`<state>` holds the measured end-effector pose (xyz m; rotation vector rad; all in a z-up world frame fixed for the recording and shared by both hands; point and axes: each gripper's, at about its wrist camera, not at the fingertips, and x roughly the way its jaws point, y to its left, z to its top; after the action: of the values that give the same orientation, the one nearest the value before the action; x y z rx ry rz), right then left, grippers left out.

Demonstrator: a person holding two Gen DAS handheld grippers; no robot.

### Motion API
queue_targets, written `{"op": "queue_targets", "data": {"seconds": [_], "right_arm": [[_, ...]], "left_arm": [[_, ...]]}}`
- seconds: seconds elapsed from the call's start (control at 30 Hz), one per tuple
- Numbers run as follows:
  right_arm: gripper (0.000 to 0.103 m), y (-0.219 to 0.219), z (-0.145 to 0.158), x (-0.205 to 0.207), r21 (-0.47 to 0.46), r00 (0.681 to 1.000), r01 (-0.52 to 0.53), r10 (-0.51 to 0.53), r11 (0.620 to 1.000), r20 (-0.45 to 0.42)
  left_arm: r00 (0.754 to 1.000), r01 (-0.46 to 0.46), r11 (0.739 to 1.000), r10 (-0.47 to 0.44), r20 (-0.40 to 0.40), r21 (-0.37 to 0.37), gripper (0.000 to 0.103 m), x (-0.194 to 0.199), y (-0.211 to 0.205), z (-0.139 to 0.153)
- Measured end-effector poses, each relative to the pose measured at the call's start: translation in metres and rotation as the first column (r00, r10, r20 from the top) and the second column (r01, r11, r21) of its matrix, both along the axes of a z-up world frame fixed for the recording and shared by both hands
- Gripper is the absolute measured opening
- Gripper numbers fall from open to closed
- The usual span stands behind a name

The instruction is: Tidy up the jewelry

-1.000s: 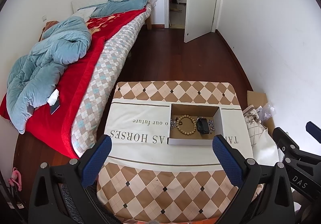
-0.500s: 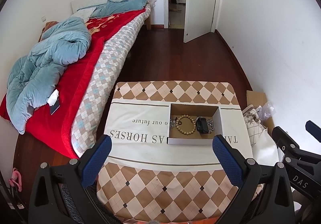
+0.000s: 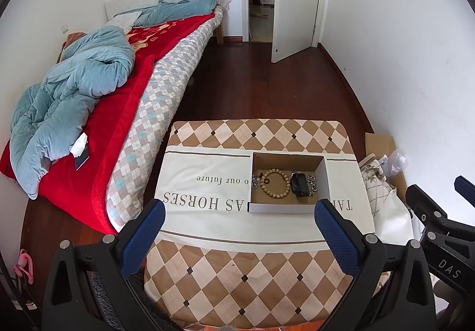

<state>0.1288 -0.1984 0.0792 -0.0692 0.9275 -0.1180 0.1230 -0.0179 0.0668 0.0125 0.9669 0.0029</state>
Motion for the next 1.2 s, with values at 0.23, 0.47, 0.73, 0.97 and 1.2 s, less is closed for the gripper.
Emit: {"op": "queue_targets", "data": {"seconds": [0.23,0.47,0.73,0.97,1.2], "right_arm": [[0.103,0.0002,0.0016,-0.0001,0.001,1.000,-0.001,0.001,1.000,-0.001],[0.103,0.0014,0.0049,-0.0015,0.003,1.000,-0.003,0.003,1.000,0.003],[0.103,0.0018,0.0084,-0.0012,0.003,1.000,-0.006,0.006,1.000,0.005],[0.103,0.0020,0.0096,-0.0017,0.006,1.000,-0.008,0.008,1.000,0.006],[0.103,0.0028,0.0105,-0.0022,0.006,1.000,-0.008,0.008,1.000,0.006]], "left_arm": [[1.000,0.004,1.000,-0.004,-0.001,0.003,0.102,-0.0004,0.0019,-0.0004],[1.000,0.008,1.000,-0.008,-0.004,0.004,0.102,-0.0004,0.0016,-0.0012],[1.000,0.010,1.000,-0.010,-0.006,0.004,0.102,0.0000,0.0022,-0.0011],[1.000,0.011,1.000,-0.011,-0.004,0.006,0.102,-0.0001,0.0025,-0.0011],[1.000,0.011,1.000,-0.011,-0.004,0.004,0.102,-0.0009,0.0036,-0.0004]]}}
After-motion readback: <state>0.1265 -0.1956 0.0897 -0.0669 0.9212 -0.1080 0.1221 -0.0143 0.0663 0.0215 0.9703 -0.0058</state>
